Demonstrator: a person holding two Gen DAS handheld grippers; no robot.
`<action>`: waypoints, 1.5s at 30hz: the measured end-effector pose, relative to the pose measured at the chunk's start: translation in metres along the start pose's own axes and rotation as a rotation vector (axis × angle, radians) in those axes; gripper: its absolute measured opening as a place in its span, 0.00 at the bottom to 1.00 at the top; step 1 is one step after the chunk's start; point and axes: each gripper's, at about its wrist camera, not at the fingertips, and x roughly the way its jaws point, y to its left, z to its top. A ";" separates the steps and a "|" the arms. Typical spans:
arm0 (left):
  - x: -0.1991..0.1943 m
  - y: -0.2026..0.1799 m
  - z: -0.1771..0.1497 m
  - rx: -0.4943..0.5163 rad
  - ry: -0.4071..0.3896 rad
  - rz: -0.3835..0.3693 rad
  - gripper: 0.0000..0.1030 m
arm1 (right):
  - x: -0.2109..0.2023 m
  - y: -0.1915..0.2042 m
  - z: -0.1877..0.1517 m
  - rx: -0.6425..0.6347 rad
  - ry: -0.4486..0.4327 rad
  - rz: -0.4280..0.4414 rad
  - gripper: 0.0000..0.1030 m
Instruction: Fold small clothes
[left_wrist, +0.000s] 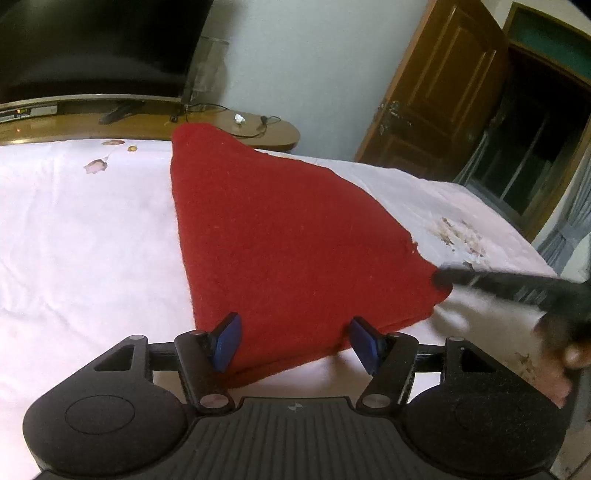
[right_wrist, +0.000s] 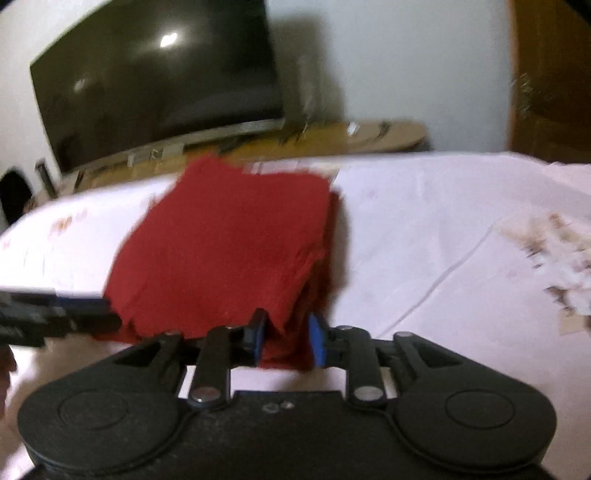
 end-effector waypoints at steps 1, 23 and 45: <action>0.000 -0.001 0.000 0.001 -0.003 0.003 0.63 | -0.010 0.000 0.002 0.021 -0.045 -0.003 0.26; -0.029 -0.017 0.005 0.137 -0.016 0.081 0.64 | 0.010 -0.009 0.002 0.087 -0.011 0.009 0.50; 0.041 0.126 0.045 -0.402 0.079 -0.310 0.79 | 0.099 -0.100 0.026 0.564 0.204 0.442 0.63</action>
